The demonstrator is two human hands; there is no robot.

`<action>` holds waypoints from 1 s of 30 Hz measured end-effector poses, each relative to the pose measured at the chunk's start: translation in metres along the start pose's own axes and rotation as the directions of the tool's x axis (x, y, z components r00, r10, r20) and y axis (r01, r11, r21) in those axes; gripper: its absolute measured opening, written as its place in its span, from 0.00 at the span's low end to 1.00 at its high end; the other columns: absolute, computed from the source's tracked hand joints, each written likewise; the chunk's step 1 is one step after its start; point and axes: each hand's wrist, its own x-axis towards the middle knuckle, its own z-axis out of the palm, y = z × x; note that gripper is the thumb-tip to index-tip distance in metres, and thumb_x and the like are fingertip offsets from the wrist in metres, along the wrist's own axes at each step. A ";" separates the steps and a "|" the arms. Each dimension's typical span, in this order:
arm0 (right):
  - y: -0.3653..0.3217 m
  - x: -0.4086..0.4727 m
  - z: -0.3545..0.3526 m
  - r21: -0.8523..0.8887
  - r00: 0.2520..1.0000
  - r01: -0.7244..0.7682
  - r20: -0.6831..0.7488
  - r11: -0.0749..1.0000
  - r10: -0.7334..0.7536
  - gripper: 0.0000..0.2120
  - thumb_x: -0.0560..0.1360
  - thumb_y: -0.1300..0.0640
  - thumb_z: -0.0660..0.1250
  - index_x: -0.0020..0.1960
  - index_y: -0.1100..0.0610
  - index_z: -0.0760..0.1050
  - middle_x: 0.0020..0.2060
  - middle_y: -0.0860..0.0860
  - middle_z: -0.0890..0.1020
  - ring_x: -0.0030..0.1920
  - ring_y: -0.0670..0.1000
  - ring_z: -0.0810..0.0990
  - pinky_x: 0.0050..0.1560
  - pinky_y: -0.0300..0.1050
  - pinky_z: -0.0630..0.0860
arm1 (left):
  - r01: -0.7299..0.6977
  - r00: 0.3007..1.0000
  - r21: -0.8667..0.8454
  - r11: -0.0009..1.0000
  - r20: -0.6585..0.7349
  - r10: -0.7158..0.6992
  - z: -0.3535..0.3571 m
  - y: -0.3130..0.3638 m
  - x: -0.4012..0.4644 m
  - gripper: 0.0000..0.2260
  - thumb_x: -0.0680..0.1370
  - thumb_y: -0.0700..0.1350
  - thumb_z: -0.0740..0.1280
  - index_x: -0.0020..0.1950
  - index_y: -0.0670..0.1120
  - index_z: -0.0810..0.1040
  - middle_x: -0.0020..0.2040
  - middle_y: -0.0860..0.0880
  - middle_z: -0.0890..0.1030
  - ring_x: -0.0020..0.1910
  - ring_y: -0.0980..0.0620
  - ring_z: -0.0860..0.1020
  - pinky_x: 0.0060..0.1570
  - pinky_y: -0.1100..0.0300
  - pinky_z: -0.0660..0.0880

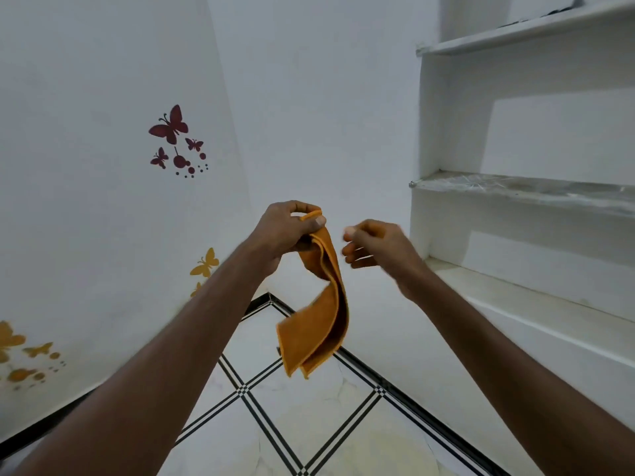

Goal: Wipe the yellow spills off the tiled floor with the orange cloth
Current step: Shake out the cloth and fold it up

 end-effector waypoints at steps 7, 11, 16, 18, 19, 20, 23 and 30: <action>0.003 -0.044 0.031 -0.296 0.995 0.094 0.008 0.951 -0.096 0.12 0.79 0.51 0.70 0.57 0.58 0.79 0.49 0.54 0.85 0.45 0.55 0.87 0.48 0.55 0.86 | 0.007 0.994 -0.191 0.981 -0.105 -0.028 0.001 0.027 -0.029 0.15 0.76 0.41 0.73 0.61 0.40 0.78 0.50 0.40 0.83 0.43 0.48 0.85 0.40 0.58 0.83; -0.018 -0.057 0.024 -0.179 0.999 0.019 -0.044 0.984 -0.027 0.10 0.82 0.55 0.66 0.58 0.60 0.80 0.49 0.57 0.85 0.48 0.57 0.86 0.46 0.49 0.86 | 0.026 1.000 -0.352 0.935 0.014 -0.022 -0.011 0.032 -0.044 0.21 0.76 0.41 0.73 0.66 0.43 0.72 0.53 0.39 0.84 0.48 0.45 0.86 0.52 0.51 0.82; -0.034 -0.065 0.015 0.000 0.985 -0.158 -0.071 0.987 0.157 0.10 0.83 0.58 0.65 0.57 0.64 0.80 0.48 0.59 0.85 0.47 0.57 0.86 0.43 0.45 0.85 | 0.052 0.999 0.103 0.993 -0.006 -0.051 0.001 -0.005 -0.080 0.15 0.75 0.50 0.74 0.58 0.45 0.80 0.46 0.44 0.86 0.43 0.49 0.86 0.43 0.55 0.84; -0.034 -0.071 0.012 -0.065 0.989 -0.136 -0.072 0.989 0.131 0.07 0.83 0.58 0.66 0.54 0.61 0.80 0.44 0.55 0.86 0.43 0.53 0.86 0.39 0.40 0.83 | 0.048 0.995 0.153 0.987 0.076 -0.060 0.013 -0.017 -0.089 0.14 0.74 0.54 0.73 0.50 0.44 0.84 0.44 0.46 0.86 0.44 0.51 0.86 0.43 0.58 0.83; -0.034 -0.074 0.010 -0.099 0.991 -0.122 -0.071 0.988 0.115 0.06 0.83 0.58 0.66 0.53 0.59 0.80 0.43 0.55 0.86 0.42 0.52 0.86 0.37 0.38 0.83 | 0.045 0.996 0.138 0.989 0.072 -0.055 0.017 -0.021 -0.090 0.13 0.74 0.53 0.74 0.49 0.44 0.85 0.43 0.46 0.86 0.44 0.51 0.86 0.42 0.59 0.83; -0.034 -0.076 0.007 -0.123 0.992 -0.112 -0.070 0.986 0.104 0.05 0.83 0.58 0.65 0.53 0.57 0.80 0.43 0.55 0.86 0.40 0.51 0.87 0.38 0.38 0.83 | 0.042 0.998 0.103 0.994 0.039 -0.046 0.022 -0.024 -0.090 0.11 0.73 0.51 0.75 0.48 0.44 0.85 0.42 0.46 0.86 0.43 0.51 0.86 0.41 0.60 0.82; -0.034 -0.071 -0.001 -0.229 0.993 -0.081 -0.100 0.970 0.060 0.07 0.82 0.59 0.66 0.52 0.61 0.81 0.44 0.58 0.87 0.41 0.55 0.88 0.47 0.49 0.86 | -0.024 0.992 0.050 0.998 -0.119 0.029 0.040 -0.024 -0.088 0.08 0.72 0.47 0.77 0.46 0.44 0.85 0.39 0.45 0.86 0.40 0.49 0.86 0.39 0.58 0.83; -0.030 -0.064 -0.036 -0.228 0.989 -0.124 -0.102 0.966 0.103 0.08 0.80 0.61 0.67 0.50 0.65 0.83 0.45 0.63 0.86 0.44 0.59 0.87 0.50 0.53 0.86 | 0.123 0.991 -0.047 0.991 -0.040 -0.125 0.073 -0.012 -0.074 0.08 0.74 0.45 0.75 0.48 0.42 0.84 0.47 0.41 0.85 0.46 0.47 0.85 0.51 0.51 0.83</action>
